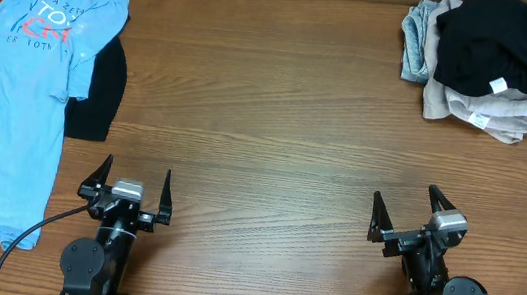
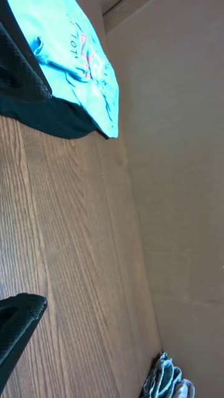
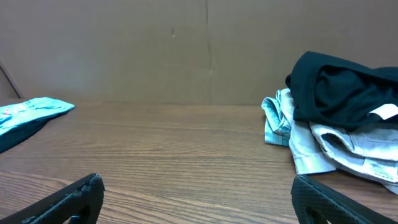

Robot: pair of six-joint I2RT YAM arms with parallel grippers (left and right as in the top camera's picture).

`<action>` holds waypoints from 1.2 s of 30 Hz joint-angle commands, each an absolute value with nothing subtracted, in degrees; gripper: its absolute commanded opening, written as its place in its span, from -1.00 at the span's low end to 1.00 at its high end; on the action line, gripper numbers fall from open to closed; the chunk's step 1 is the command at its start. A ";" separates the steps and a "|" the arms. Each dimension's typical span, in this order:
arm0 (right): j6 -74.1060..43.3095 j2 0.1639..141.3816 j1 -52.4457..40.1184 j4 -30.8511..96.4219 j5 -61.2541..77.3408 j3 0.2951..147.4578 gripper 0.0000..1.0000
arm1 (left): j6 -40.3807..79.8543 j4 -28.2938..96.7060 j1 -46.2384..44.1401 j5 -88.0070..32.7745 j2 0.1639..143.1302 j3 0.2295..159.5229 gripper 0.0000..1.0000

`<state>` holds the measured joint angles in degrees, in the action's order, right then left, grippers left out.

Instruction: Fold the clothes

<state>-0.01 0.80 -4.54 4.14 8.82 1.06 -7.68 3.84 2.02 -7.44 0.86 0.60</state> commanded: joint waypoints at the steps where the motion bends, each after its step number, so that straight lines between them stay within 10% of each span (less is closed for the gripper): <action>1: -0.19 0.16 -4.82 3.88 9.08 0.47 1.00 | -7.27 3.79 2.50 -7.05 0.25 0.27 1.00; 36: 0.01 0.23 -4.82 3.57 8.86 0.47 1.00 | -7.31 3.62 2.50 -6.96 0.25 0.27 1.00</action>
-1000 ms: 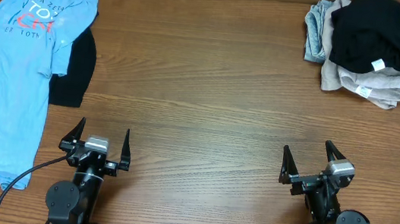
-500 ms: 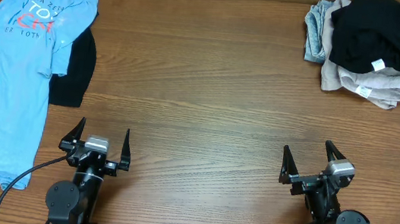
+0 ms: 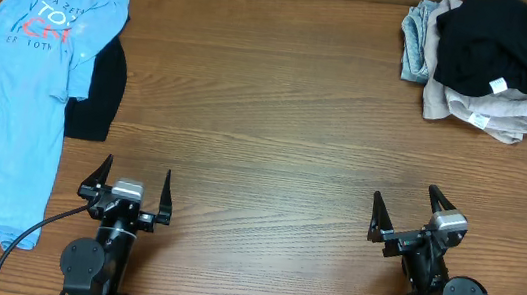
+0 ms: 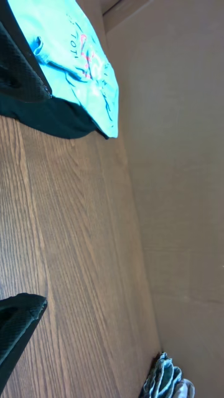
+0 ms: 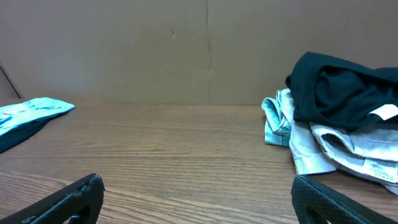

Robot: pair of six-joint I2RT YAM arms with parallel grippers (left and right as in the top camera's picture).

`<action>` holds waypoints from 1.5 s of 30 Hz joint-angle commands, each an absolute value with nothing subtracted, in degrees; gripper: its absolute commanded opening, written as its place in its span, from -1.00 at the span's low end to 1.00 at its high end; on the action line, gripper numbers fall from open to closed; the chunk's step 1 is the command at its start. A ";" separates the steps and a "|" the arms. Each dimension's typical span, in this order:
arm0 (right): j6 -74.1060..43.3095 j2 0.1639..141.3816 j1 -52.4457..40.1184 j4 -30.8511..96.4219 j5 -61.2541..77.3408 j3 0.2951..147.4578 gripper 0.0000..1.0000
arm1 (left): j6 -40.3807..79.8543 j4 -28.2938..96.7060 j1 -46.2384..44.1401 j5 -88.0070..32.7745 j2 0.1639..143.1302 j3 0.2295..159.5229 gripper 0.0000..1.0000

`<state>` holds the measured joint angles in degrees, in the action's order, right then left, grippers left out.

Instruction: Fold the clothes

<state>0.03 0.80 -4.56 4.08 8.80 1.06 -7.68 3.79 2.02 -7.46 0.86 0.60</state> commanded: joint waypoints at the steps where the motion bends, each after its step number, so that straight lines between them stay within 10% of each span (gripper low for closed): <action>1: 0.08 0.23 -4.78 3.22 8.32 0.47 1.00 | -7.31 3.62 2.50 -6.87 0.25 0.27 1.00; 25: -0.19 0.23 -4.80 -2.55 7.90 15.40 1.00 | -2.79 10.48 2.63 -2.24 6.39 19.07 1.00; 45: -0.16 23.75 -4.82 18.92 9.17 47.42 1.00 | -6.44 48.77 2.63 -4.27 57.54 79.79 1.00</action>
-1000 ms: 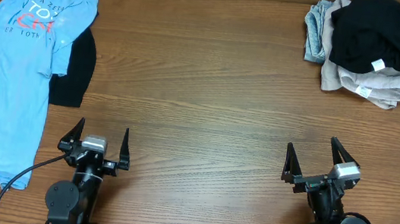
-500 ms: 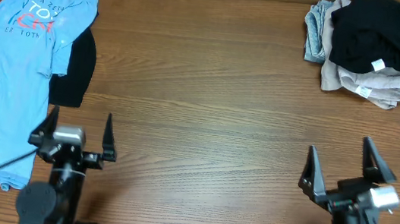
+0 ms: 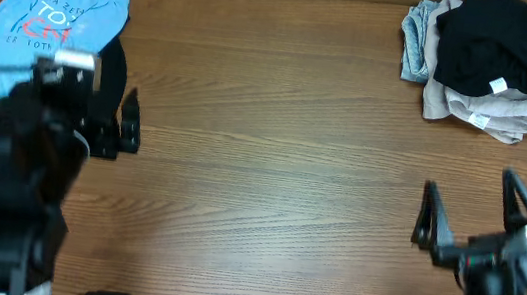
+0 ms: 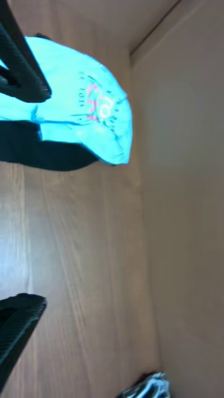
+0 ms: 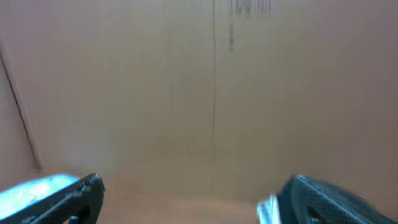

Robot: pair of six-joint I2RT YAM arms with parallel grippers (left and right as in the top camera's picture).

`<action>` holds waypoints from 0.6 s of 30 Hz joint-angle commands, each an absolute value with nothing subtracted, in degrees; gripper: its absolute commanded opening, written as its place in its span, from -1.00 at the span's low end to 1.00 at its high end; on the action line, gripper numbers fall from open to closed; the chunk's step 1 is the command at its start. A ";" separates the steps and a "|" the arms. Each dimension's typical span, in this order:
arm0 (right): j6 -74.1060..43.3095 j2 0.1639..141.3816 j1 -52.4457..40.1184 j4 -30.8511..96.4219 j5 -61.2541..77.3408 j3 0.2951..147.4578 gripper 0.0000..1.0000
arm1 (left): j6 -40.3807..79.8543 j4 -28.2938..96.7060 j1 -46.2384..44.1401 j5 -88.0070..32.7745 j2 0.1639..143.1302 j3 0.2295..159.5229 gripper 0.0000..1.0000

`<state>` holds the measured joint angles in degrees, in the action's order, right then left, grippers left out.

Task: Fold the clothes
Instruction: 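Reach the left gripper to the light-blue T-shirt and grasp its top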

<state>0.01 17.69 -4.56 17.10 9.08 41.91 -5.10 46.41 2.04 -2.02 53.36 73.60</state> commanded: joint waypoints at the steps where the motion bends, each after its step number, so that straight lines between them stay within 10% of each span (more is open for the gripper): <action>1: -0.16 26.74 -4.82 20.80 9.47 49.78 1.00 | -6.44 49.71 2.63 -4.45 59.24 81.43 1.00; 18: -0.19 75.99 -4.82 40.34 24.08 75.77 1.00 | -9.45 50.15 2.66 -2.33 76.42 83.09 1.00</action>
<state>-0.01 72.64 -4.54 40.91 17.37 74.30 -6.83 50.72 2.04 -2.74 74.72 82.11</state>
